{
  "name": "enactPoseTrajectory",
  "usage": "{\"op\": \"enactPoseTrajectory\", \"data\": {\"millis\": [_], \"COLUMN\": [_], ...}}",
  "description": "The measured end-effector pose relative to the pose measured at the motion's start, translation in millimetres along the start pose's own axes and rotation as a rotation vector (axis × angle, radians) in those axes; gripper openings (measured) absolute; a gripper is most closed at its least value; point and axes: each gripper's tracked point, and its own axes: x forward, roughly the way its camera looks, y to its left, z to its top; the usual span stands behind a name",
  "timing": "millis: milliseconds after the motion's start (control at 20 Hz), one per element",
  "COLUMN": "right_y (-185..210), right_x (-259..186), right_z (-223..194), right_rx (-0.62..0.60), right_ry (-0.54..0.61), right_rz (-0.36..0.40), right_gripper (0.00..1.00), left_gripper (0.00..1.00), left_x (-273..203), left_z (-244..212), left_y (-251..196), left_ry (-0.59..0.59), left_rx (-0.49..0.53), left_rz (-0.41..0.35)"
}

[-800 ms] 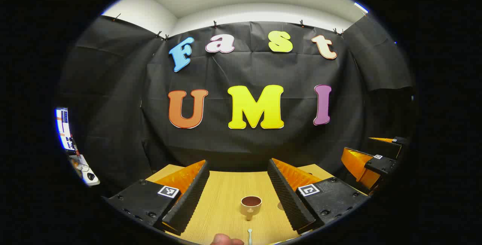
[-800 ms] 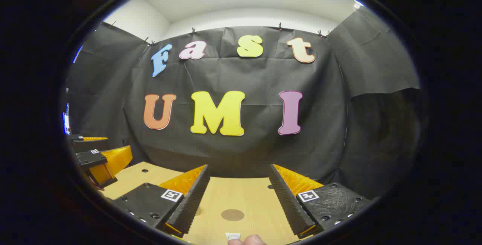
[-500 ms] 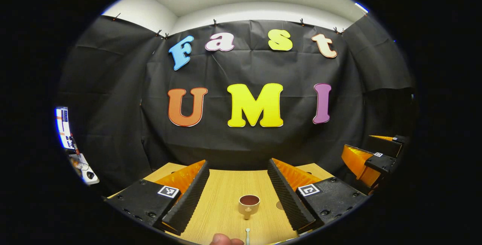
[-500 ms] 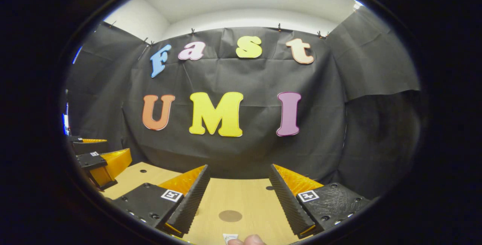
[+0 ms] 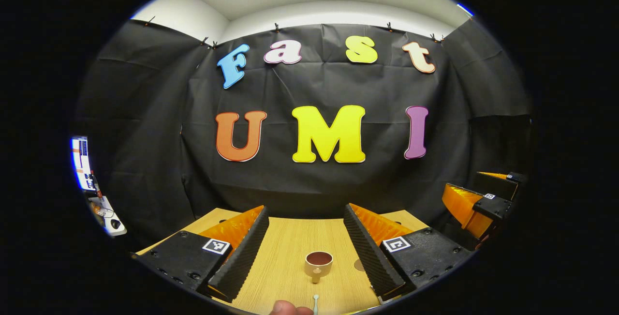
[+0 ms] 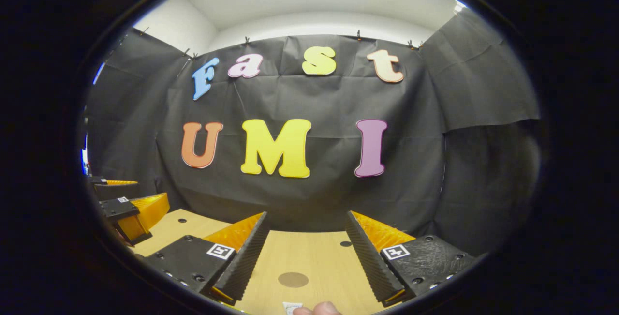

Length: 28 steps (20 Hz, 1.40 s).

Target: Put the toothbrush and toothpaste on the desktop into the cup, then pick up the cup and place it on the coaster on the desktop.

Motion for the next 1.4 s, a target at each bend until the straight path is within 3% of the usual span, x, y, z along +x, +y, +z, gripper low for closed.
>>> {"op": "enactPoseTrajectory", "data": {"millis": [700, 1000, 1400], "right_y": [-1, -7, -10], "right_x": [-2, -9, -30], "right_z": [-15, -58, -133], "right_rx": [-0.004, -0.027, -0.070], "right_ry": [0.034, 0.140, 0.336], "right_rz": [0.024, 0.030, 0.057], "right_gripper": [0.95, 0.97, 0.95], "left_gripper": [0.98, 0.99, 0.99], "left_x": [-6, -20, -59], "left_z": [-26, -90, -196], "left_y": [-7, -12, -21], "left_ry": [0.060, 0.258, 0.641], "left_rx": [0.010, 0.007, -0.038], "left_rz": [-0.021, -0.044, -0.074]}}
